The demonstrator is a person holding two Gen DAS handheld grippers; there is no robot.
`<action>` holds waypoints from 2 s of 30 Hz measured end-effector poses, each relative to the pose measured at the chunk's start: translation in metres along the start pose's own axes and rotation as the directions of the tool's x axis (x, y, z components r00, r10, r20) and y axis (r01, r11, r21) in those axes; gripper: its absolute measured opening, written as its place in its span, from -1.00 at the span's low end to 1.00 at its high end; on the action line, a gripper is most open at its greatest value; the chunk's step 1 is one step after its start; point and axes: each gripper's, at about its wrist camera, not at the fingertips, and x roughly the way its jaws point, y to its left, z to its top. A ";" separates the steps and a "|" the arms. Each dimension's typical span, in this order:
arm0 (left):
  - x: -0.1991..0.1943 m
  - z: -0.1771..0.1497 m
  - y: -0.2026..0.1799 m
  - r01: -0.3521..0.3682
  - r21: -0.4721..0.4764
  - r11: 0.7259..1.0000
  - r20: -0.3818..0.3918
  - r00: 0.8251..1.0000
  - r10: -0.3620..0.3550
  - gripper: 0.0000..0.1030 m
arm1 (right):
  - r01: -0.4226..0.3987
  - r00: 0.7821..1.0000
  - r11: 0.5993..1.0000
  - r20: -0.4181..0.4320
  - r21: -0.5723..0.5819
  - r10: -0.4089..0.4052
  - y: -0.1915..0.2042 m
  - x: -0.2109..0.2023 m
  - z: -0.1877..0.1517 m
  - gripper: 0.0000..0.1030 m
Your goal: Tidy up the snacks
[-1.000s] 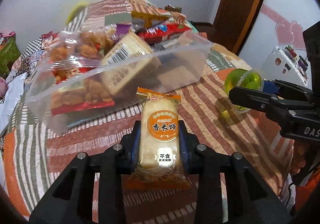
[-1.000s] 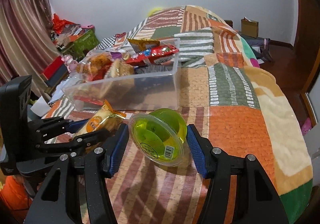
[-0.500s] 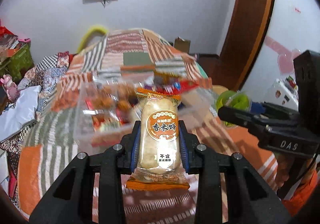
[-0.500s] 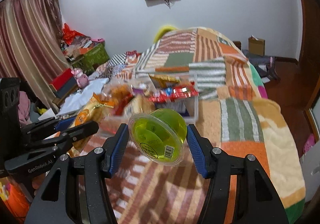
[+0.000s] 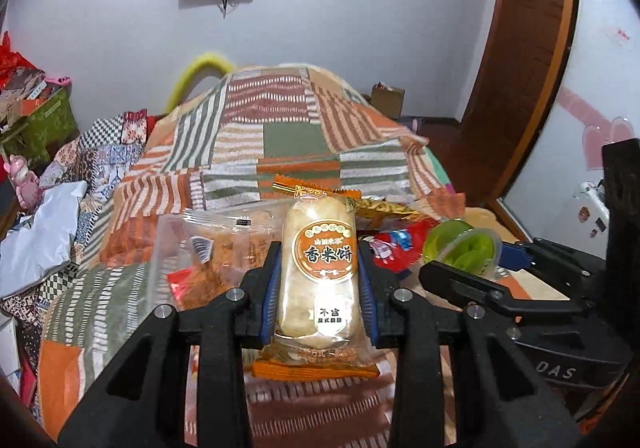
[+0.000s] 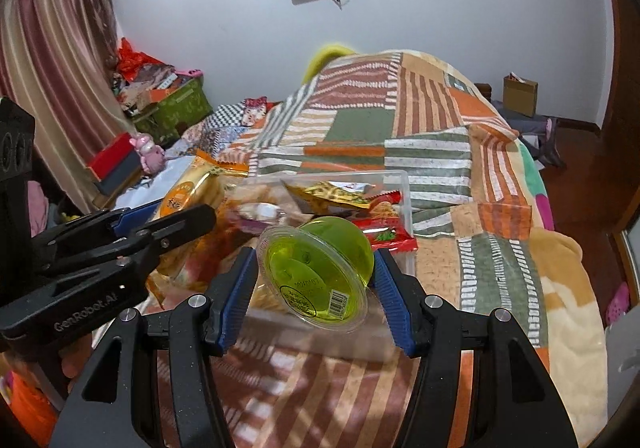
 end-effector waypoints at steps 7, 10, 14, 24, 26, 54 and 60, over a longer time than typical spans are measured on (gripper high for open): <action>0.027 -0.007 0.003 0.006 -0.005 1.000 -0.030 1.000 -0.006 -0.34 | 0.006 1.000 1.000 -0.026 0.003 -0.006 -0.003 0.013 -0.006 0.08; 0.028 -0.010 0.001 0.006 0.010 1.000 -0.034 0.999 -0.005 -0.34 | 0.035 0.999 0.999 -0.028 -0.022 -0.035 0.000 0.017 -0.007 0.09; 0.028 -0.012 -0.001 -0.005 0.025 1.000 -0.038 0.999 0.006 -0.28 | 0.048 0.998 0.998 -0.035 -0.037 -0.049 0.002 0.016 -0.006 0.11; -0.002 -0.016 0.003 0.025 -0.007 1.000 -0.024 0.999 -0.025 0.00 | 0.044 0.999 0.999 0.025 -0.030 -0.043 0.004 -0.018 0.003 0.30; -0.016 -0.016 0.004 0.025 -0.011 1.000 -0.005 1.000 -0.025 0.00 | 0.043 0.998 0.998 0.045 -0.036 -0.042 0.007 -0.030 0.004 0.30; -0.248 -0.066 -0.007 -0.027 -0.037 0.999 0.401 0.915 0.039 0.78 | 0.031 0.928 0.993 0.371 -0.112 0.013 0.074 -0.194 -0.034 0.90; -0.252 -0.073 -0.011 -0.020 -0.023 1.000 0.403 0.915 0.027 0.81 | 0.043 0.926 0.992 0.377 -0.122 0.006 0.077 -0.197 -0.044 0.96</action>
